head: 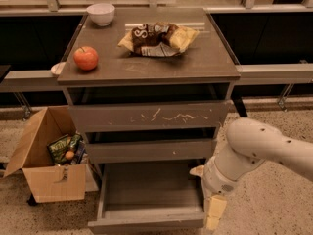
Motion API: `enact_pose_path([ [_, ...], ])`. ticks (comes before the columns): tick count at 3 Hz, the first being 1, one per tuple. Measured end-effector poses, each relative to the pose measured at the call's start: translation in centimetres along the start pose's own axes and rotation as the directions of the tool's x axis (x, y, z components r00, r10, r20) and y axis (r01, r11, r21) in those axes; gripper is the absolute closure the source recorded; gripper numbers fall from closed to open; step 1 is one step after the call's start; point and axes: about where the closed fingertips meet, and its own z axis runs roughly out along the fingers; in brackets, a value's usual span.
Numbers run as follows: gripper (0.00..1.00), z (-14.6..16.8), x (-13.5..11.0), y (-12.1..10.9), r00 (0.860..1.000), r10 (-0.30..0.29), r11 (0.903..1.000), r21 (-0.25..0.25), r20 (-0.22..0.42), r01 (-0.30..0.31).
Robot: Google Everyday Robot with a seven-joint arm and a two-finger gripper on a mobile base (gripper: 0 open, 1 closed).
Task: Close bottom drawer
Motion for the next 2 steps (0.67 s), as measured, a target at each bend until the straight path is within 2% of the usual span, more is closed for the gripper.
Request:
enact_pose_path([
  [1,0.00,8.8,4.6,-3.4,0.996,-0.037,0.9992,-0.012,0.076,0.038],
  [2,0.00,14.2,7.0,-4.8,0.992,-0.040,0.9979,-0.047,0.118,0.046],
])
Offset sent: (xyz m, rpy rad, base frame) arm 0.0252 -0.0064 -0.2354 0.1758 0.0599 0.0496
